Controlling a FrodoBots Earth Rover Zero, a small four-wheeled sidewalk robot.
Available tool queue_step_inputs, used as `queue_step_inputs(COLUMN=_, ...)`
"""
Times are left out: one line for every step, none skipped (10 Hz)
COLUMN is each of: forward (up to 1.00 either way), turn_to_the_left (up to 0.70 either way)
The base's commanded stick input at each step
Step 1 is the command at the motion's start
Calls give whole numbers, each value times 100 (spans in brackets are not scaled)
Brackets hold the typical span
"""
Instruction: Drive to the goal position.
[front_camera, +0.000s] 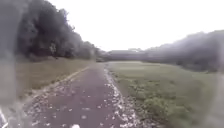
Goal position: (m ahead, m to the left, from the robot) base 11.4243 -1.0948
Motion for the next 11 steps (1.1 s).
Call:
queue_step_inputs(forward=100, turn_to_the_left=0)
queue_step_inputs(forward=100, turn_to_the_left=0)
queue_step_inputs(forward=100, turn_to_the_left=0)
queue_step_inputs(forward=100, turn_to_the_left=0)
queue_step_inputs(forward=80, turn_to_the_left=0)
queue_step_inputs(forward=40, turn_to_the_left=0)
queue_step_inputs(forward=0, turn_to_the_left=0)
queue_step_inputs(forward=0, turn_to_the_left=0)
queue_step_inputs(forward=0, turn_to_the_left=0)
queue_step_inputs(forward=0, turn_to_the_left=0)
queue_step_inputs(forward=0, turn_to_the_left=0)
